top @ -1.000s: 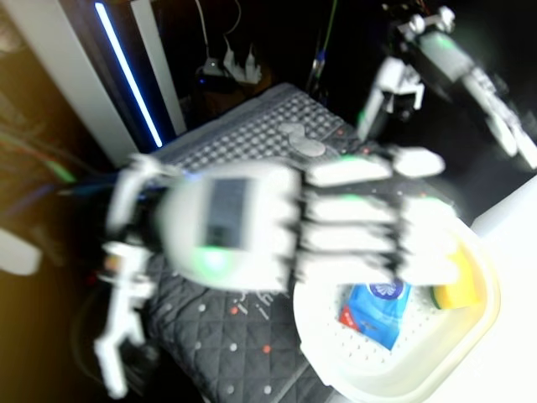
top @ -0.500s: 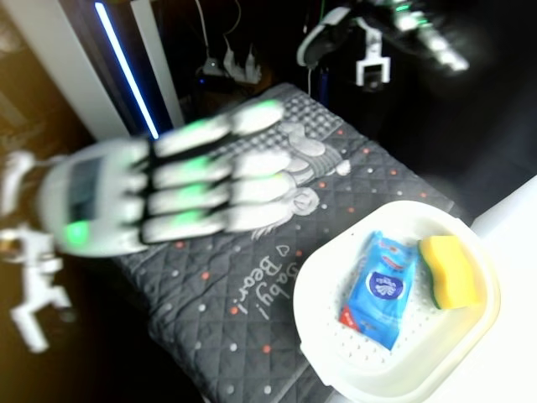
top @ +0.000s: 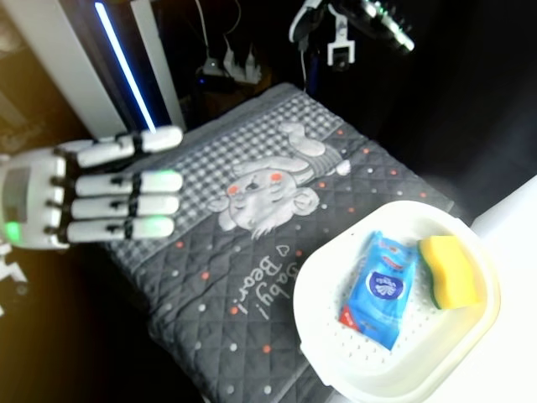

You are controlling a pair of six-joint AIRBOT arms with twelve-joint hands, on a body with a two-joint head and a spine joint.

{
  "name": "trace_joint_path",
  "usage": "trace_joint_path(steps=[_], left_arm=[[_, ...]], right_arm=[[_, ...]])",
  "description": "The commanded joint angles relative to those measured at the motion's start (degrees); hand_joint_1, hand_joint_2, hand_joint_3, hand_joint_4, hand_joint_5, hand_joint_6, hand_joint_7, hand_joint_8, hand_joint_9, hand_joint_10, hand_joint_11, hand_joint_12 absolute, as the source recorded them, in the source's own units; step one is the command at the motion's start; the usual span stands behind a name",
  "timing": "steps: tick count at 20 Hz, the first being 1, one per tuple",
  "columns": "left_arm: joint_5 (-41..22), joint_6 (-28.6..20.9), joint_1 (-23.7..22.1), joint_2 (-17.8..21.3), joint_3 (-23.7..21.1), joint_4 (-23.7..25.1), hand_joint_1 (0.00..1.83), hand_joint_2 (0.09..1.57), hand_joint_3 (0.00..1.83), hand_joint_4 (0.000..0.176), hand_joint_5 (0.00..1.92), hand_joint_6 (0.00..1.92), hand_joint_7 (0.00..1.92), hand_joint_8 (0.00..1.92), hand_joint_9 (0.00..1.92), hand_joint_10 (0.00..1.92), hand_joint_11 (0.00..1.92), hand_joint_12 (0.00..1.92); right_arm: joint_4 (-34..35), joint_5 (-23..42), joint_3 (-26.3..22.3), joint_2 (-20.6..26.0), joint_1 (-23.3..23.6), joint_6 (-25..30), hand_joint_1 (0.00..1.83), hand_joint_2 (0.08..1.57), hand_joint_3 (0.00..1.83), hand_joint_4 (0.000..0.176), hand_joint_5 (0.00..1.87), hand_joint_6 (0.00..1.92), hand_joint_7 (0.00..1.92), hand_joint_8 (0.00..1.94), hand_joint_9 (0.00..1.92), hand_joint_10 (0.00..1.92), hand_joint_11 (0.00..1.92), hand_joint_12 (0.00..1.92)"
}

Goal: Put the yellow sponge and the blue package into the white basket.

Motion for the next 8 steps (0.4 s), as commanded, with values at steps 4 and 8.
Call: trace_joint_path(steps=[4, 8], left_arm=[[-7.6, -0.7, 0.9, 0.2, -0.7, -0.8, 0.58, 1.04, 0.0, 0.126, 0.0, 0.0, 0.0, 0.0, 0.0, 0.0, 0.0, 0.0], [-7.6, -2.1, 3.0, 0.0, -1.2, -2.3, 0.63, 0.99, 0.0, 0.112, 0.0, 0.0, 0.0, 0.0, 0.0, 0.0, 0.0, 0.0]], right_arm=[[6.4, 11.5, -1.8, 2.0, -5.5, 0.1, 0.69, 0.86, 0.0, 0.176, 0.0, 0.0, 0.0, 0.0, 0.0, 0.0, 0.0, 0.0], [8.2, 11.5, -1.8, 0.9, -8.2, 1.1, 0.61, 0.9, 0.01, 0.176, 0.0, 0.0, 0.0, 0.0, 0.0, 0.0, 0.0, 0.0]])
